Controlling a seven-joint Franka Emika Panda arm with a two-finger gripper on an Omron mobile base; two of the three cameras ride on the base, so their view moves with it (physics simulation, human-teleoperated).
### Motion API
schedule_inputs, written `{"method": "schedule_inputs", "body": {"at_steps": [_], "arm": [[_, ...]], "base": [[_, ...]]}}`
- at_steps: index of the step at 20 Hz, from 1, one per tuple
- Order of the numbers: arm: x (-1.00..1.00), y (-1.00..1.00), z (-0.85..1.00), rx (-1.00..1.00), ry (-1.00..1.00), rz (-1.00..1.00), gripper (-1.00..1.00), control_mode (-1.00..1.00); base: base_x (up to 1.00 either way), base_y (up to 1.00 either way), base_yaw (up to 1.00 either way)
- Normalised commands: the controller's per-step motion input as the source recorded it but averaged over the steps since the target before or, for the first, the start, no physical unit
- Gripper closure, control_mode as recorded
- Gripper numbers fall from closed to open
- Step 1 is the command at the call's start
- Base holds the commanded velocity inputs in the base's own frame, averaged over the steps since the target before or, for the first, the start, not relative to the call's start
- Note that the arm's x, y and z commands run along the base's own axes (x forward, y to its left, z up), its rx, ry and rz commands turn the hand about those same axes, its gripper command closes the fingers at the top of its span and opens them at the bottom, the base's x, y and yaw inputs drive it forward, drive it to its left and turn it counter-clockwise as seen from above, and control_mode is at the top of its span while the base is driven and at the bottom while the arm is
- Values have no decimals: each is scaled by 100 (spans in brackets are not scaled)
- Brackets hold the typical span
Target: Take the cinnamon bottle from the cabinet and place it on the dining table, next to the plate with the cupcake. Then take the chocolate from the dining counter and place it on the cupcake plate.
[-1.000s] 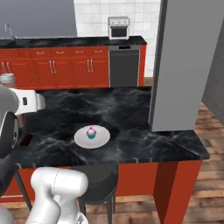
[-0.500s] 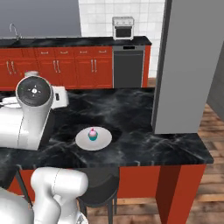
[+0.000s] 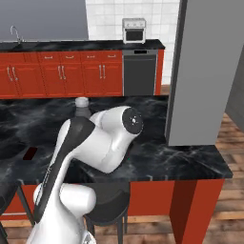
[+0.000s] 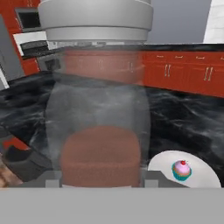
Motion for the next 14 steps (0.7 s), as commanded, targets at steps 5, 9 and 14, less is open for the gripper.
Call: {"method": "schedule_inputs", "body": {"at_steps": [5, 9, 14], "arm": [[83, -81, -62, 0, -7, 20, 100, -100], [100, -14, -70, 0, -2, 11, 100, -100], [87, -6, -91, -2, -3, 14, 100, -100]], "base": [[0, 0, 0], [0, 0, 0], [0, 0, 0]]}}
